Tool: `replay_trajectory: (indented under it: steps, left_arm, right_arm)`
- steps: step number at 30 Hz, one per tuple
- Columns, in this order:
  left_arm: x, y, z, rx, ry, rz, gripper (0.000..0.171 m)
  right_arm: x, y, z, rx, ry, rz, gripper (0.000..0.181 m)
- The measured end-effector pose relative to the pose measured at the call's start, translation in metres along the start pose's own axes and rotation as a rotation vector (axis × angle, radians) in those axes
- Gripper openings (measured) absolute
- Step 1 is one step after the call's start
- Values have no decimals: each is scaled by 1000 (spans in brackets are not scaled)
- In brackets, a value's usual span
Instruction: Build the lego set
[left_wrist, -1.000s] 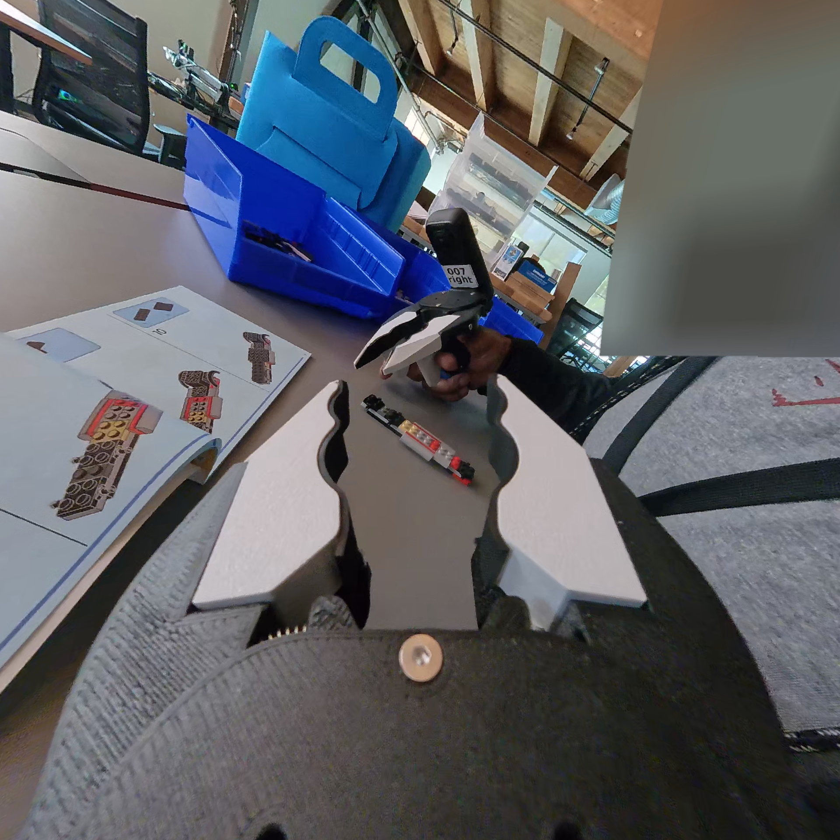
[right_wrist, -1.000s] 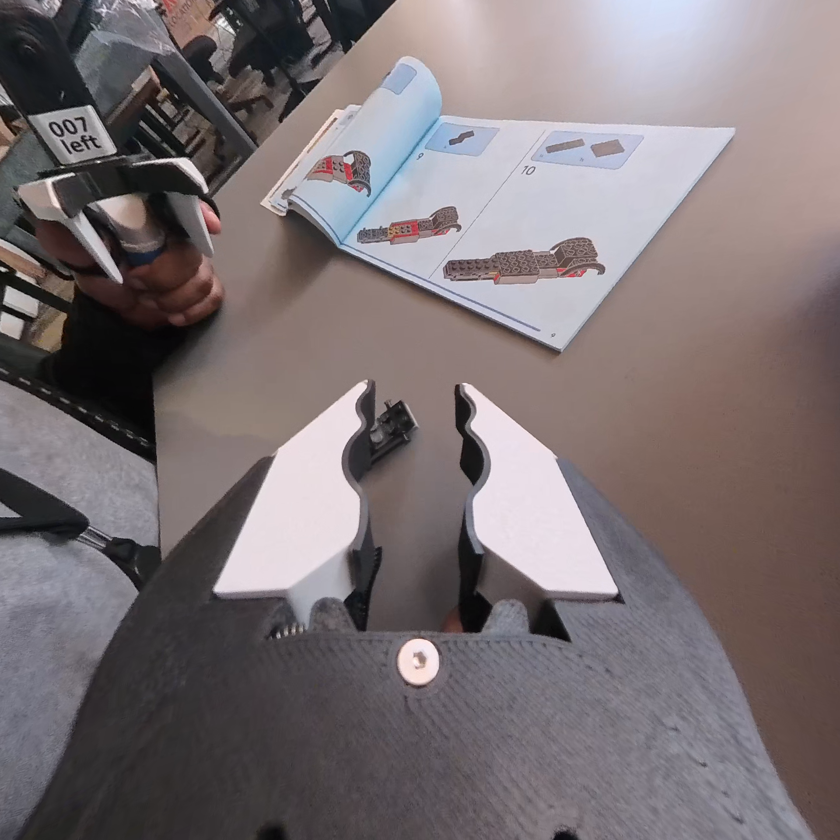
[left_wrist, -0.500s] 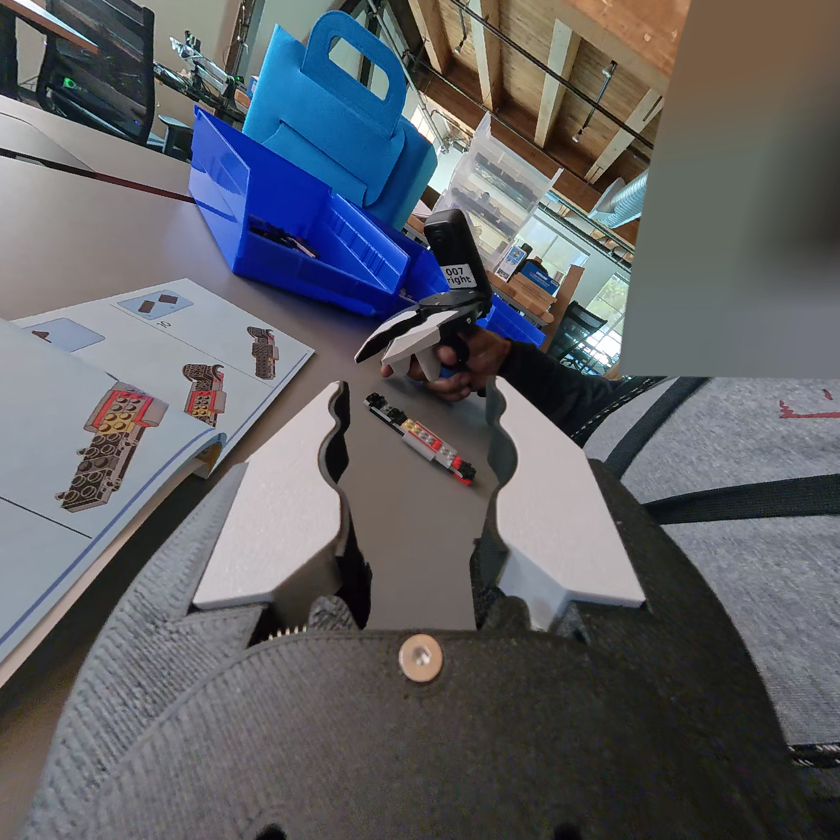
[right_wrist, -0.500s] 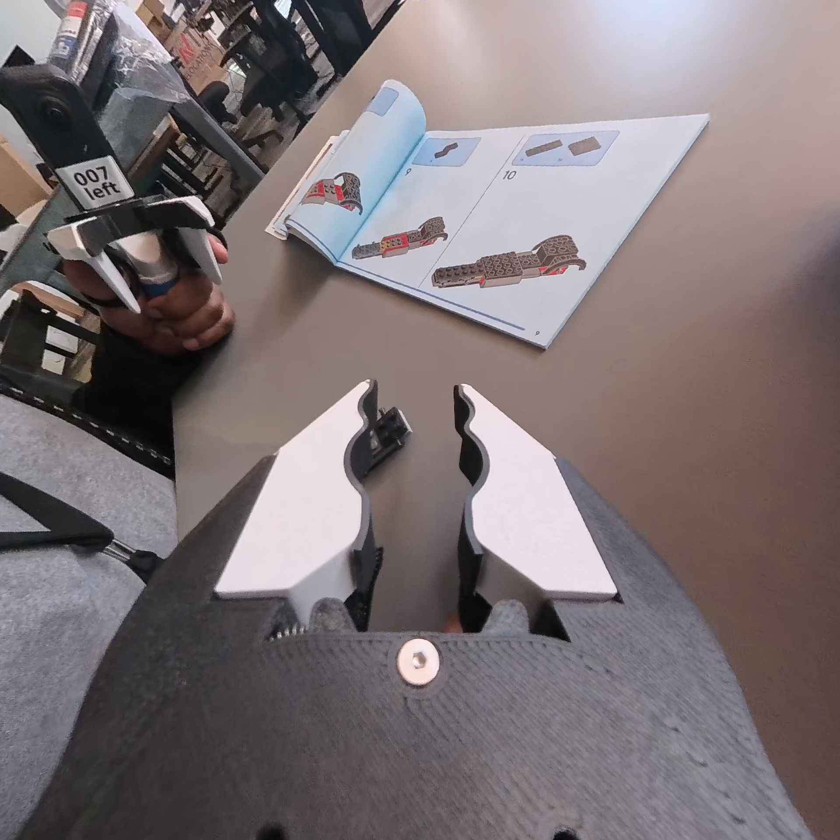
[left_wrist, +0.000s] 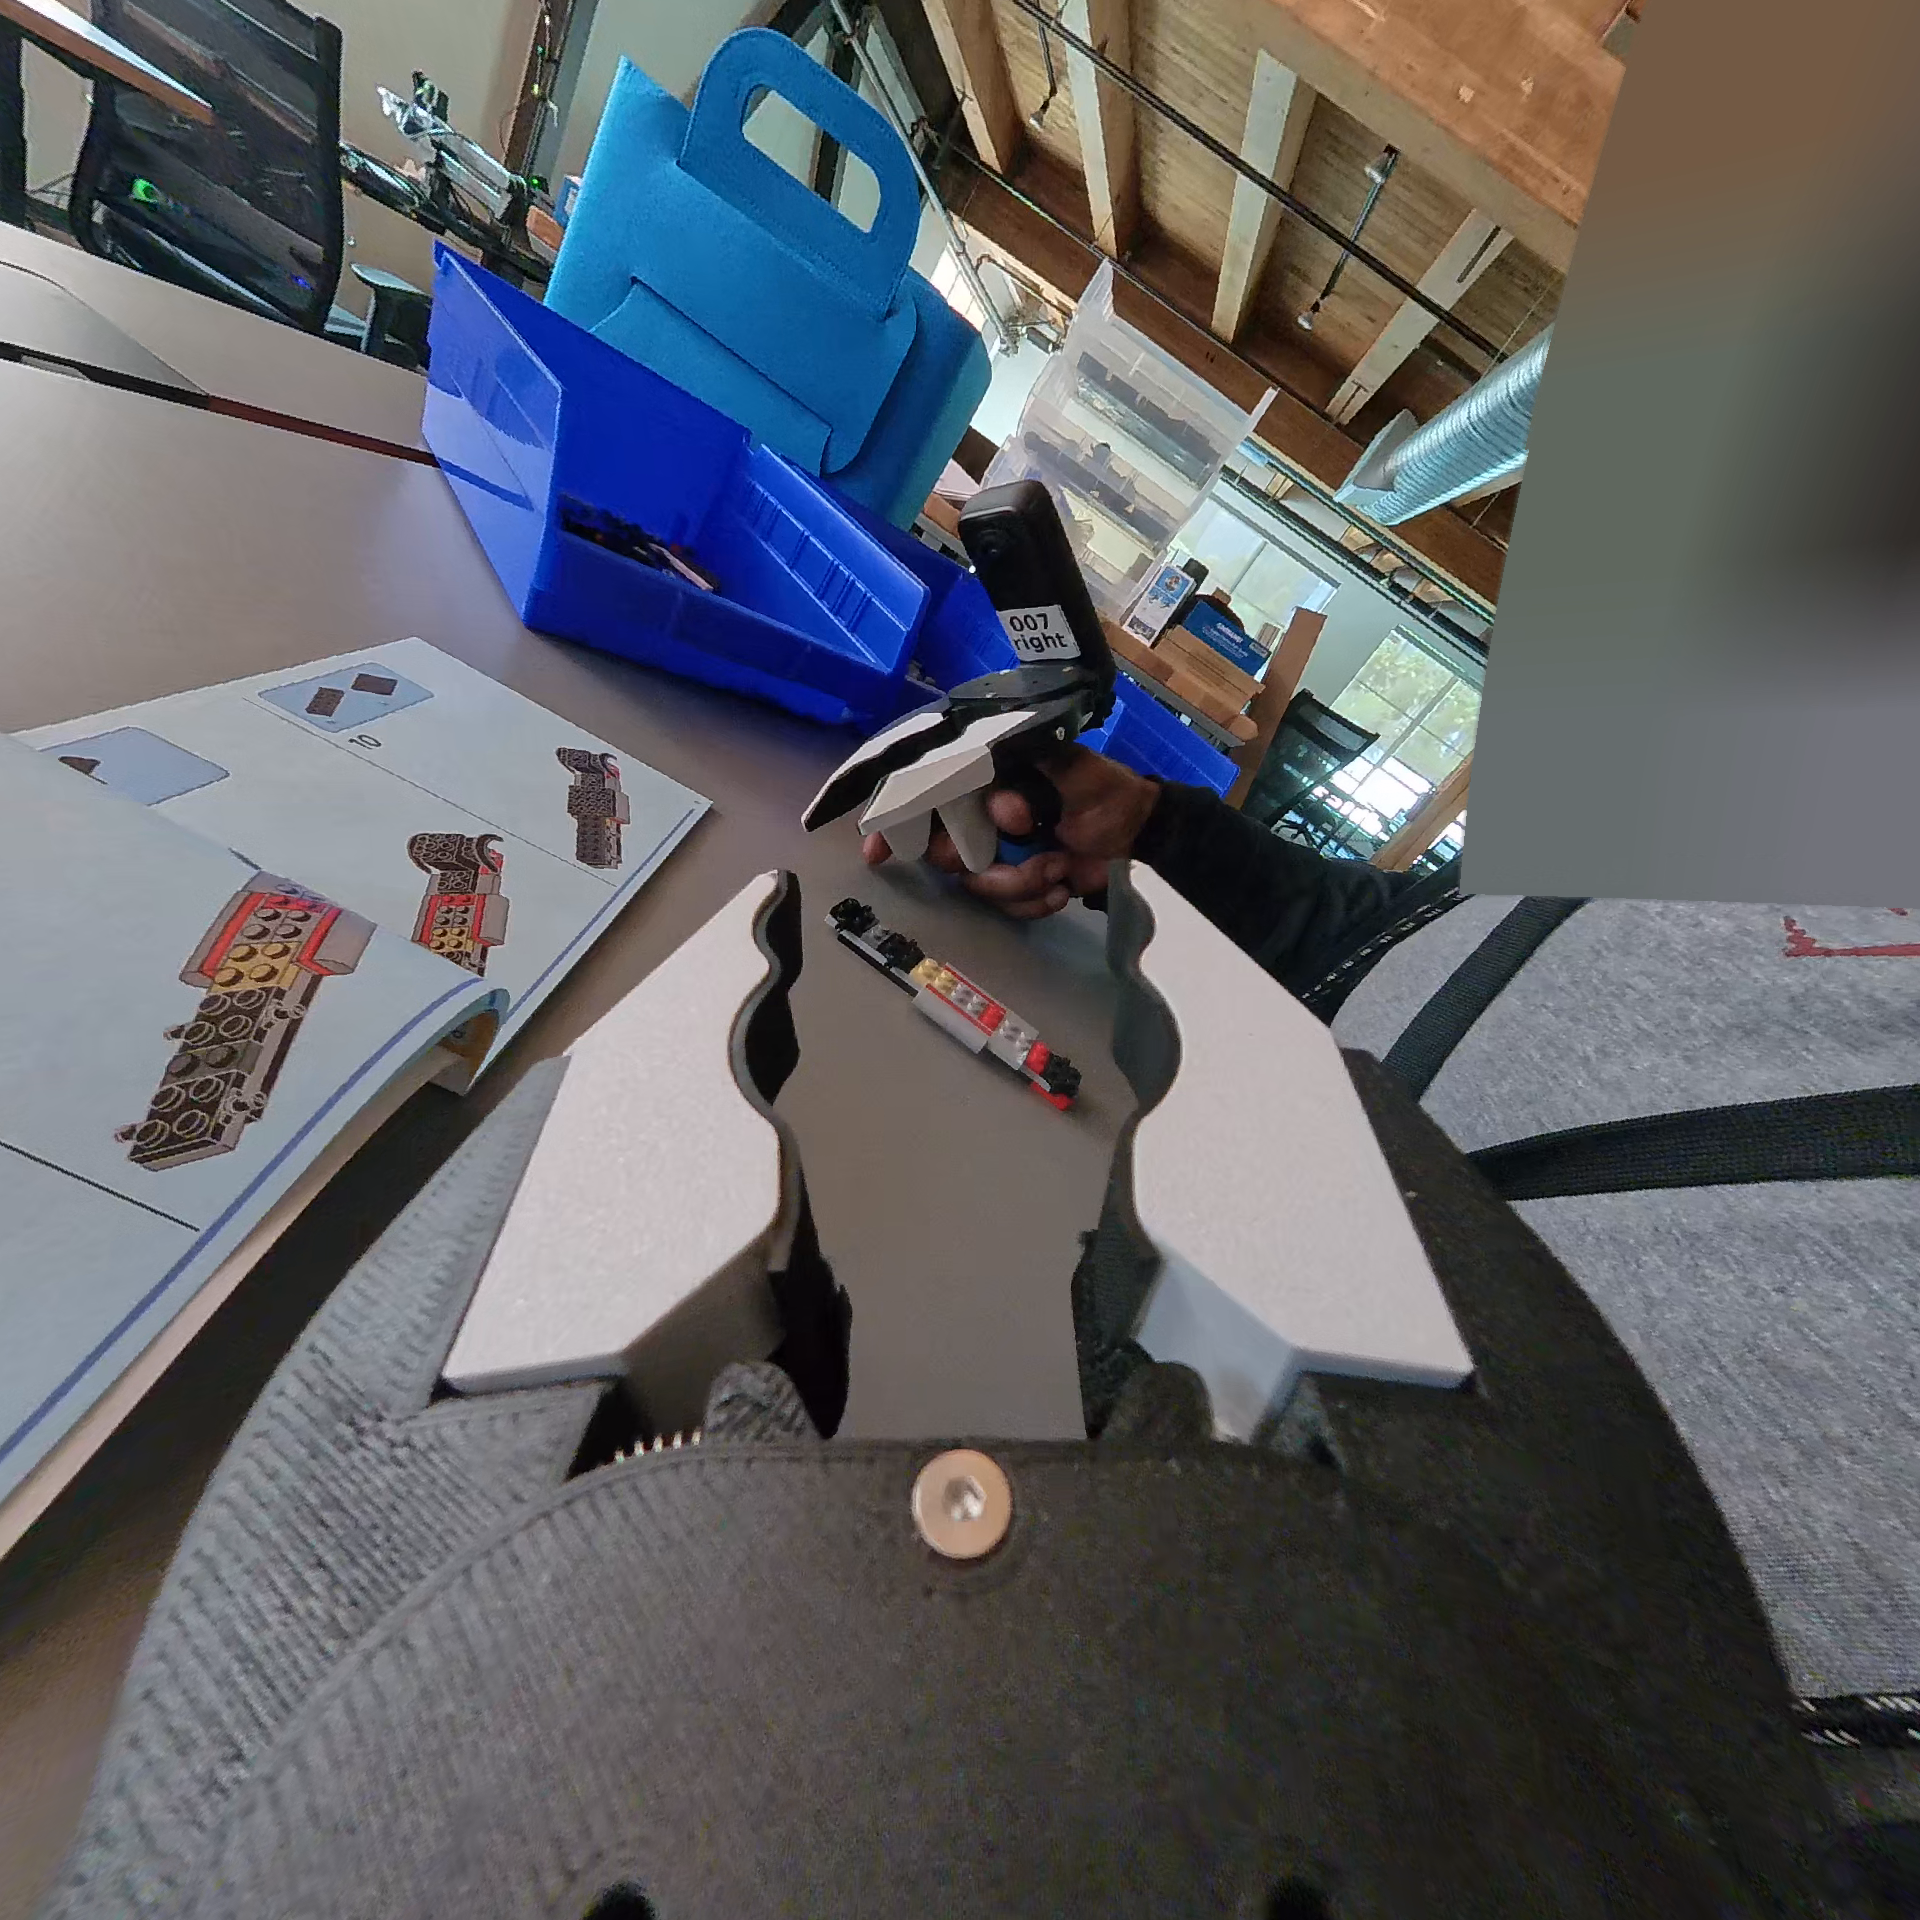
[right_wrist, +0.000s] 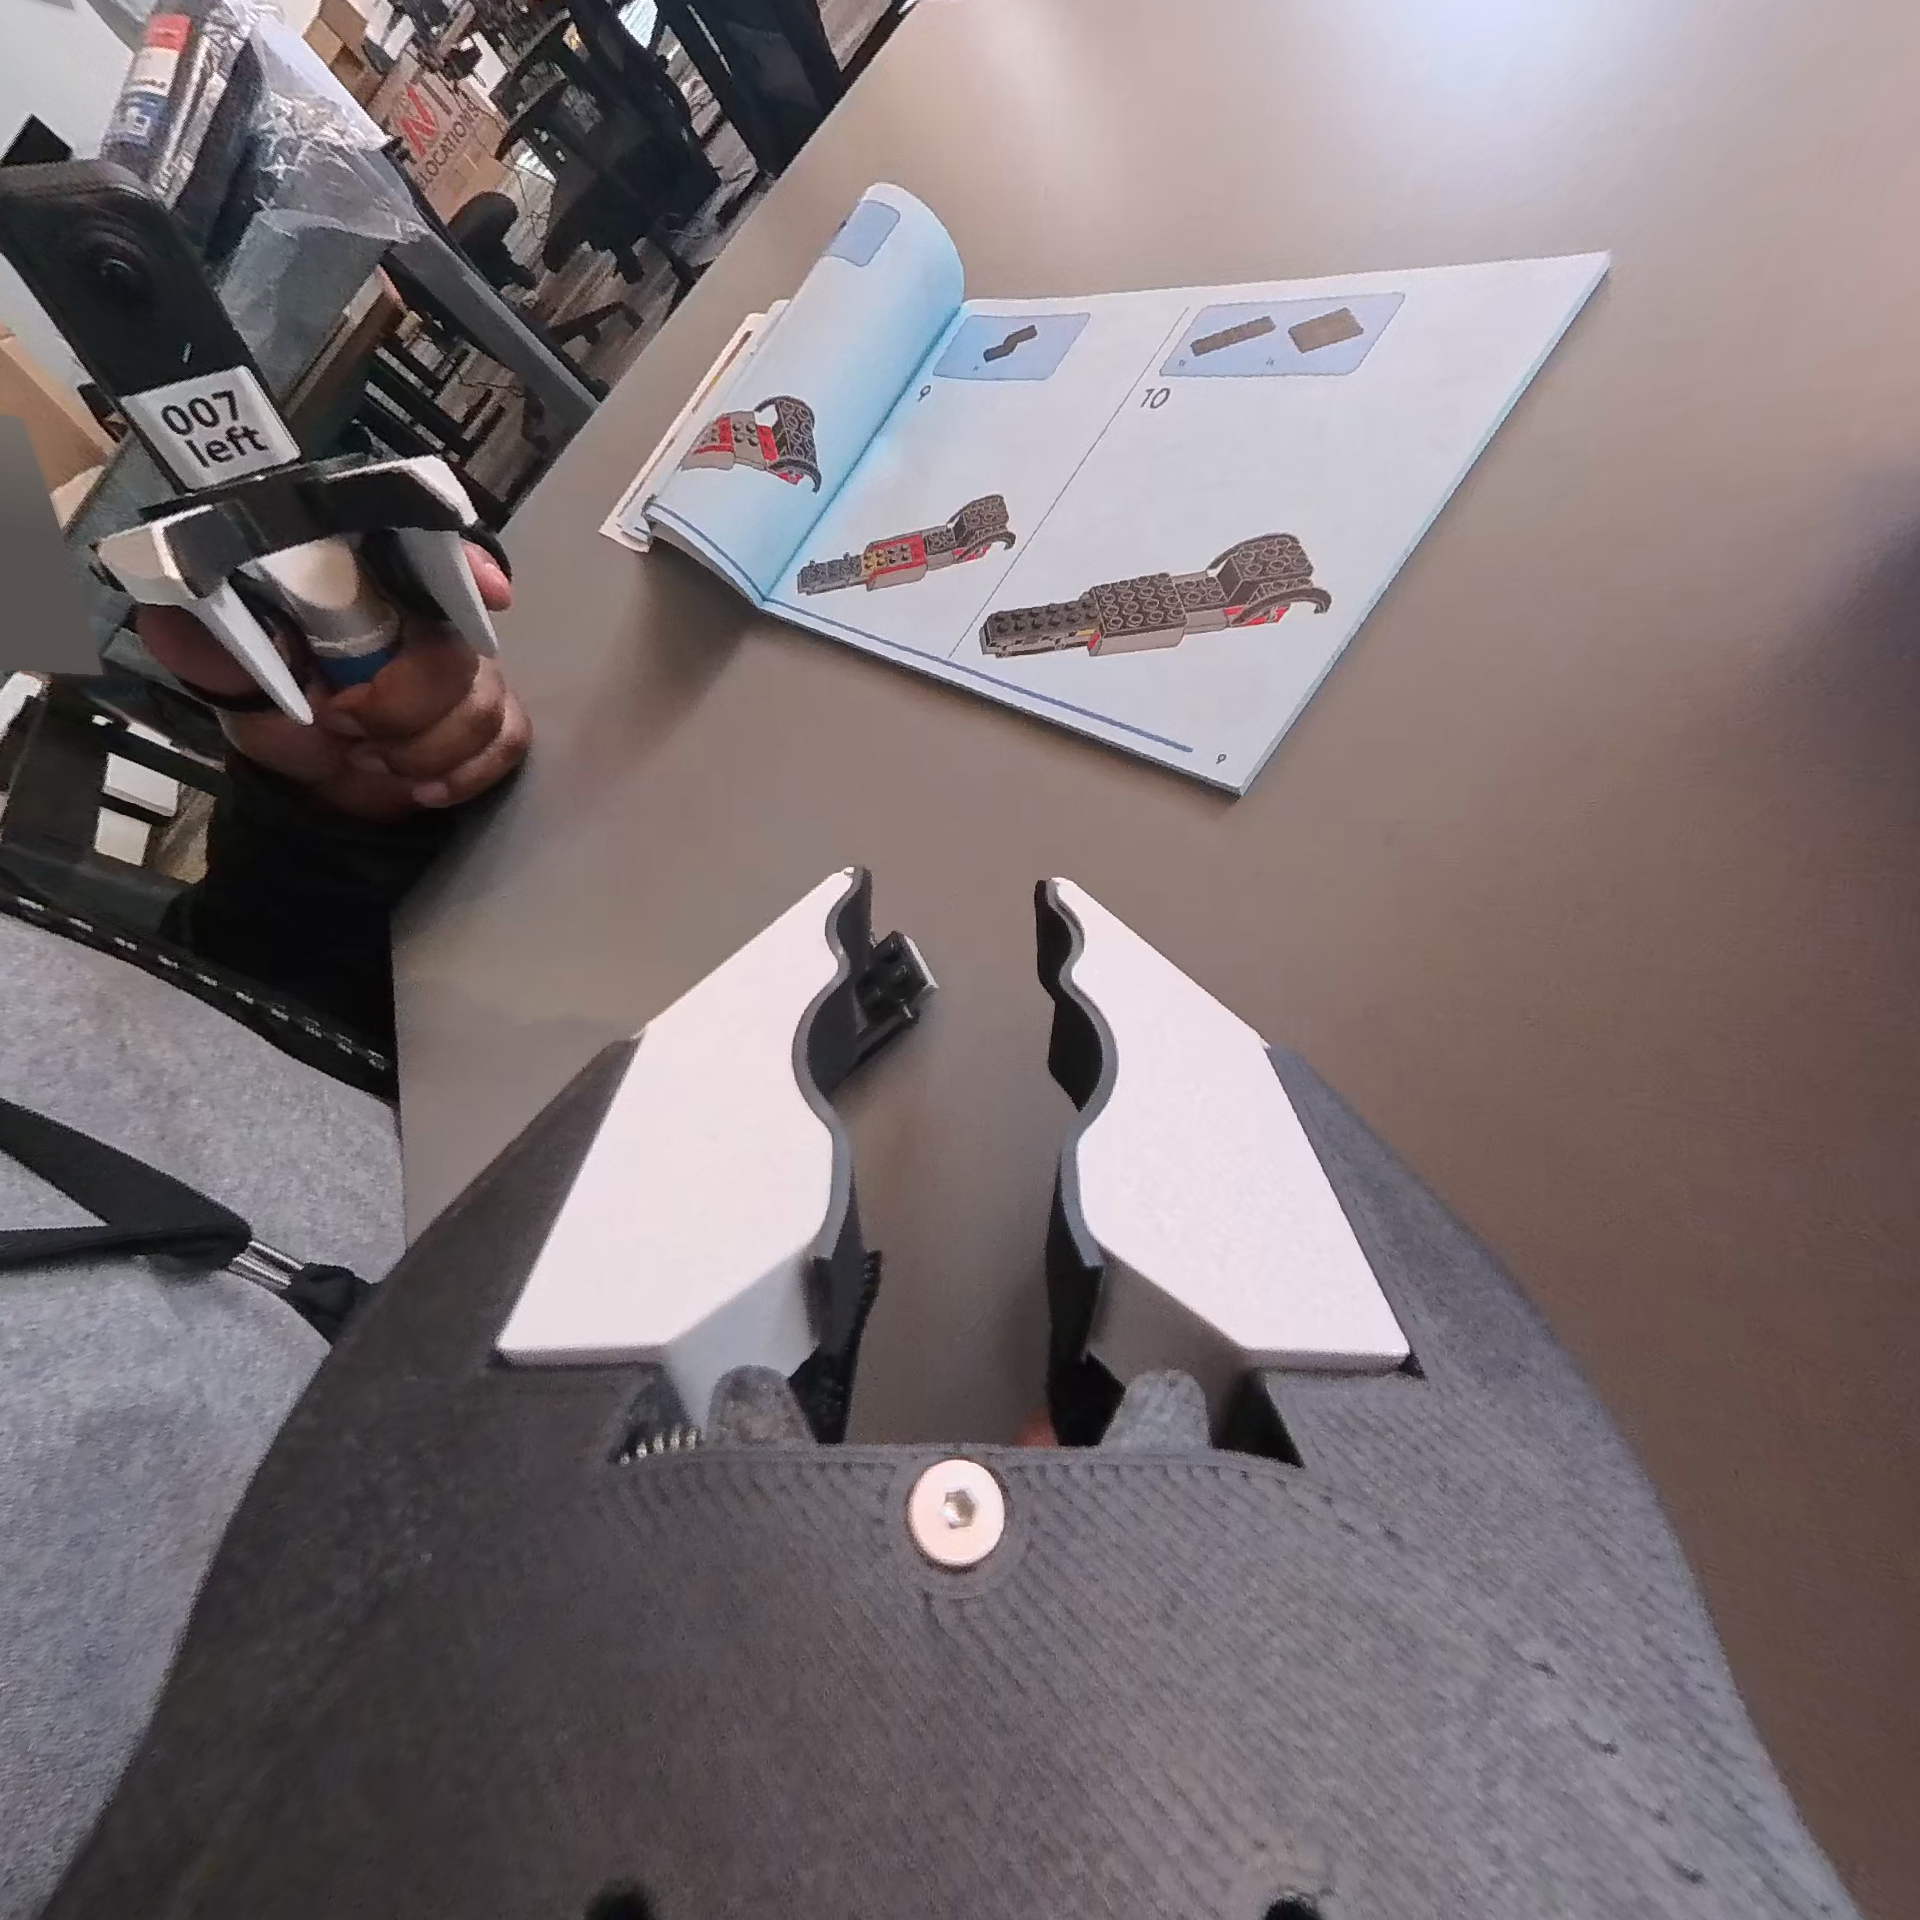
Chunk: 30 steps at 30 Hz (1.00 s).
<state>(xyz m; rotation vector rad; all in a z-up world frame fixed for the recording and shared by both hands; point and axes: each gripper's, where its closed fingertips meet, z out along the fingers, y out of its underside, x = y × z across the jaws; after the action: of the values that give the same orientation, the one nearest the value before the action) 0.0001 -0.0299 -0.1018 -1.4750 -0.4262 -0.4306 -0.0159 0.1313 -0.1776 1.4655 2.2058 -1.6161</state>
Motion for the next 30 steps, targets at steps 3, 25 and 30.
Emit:
replay_trajectory:
  steps: [3,25,30]
  left_arm:
    - [0,0,0,0,1,-2,59]
    - [0,-1,0,10,5,-4,58]
    - [0,-1,0,9,5,-5,58]
  right_arm:
    - [0,0,0,-1,-2,4,35]
    - [0,0,0,-5,-11,16,34]
    - [0,0,0,-5,-12,17,34]
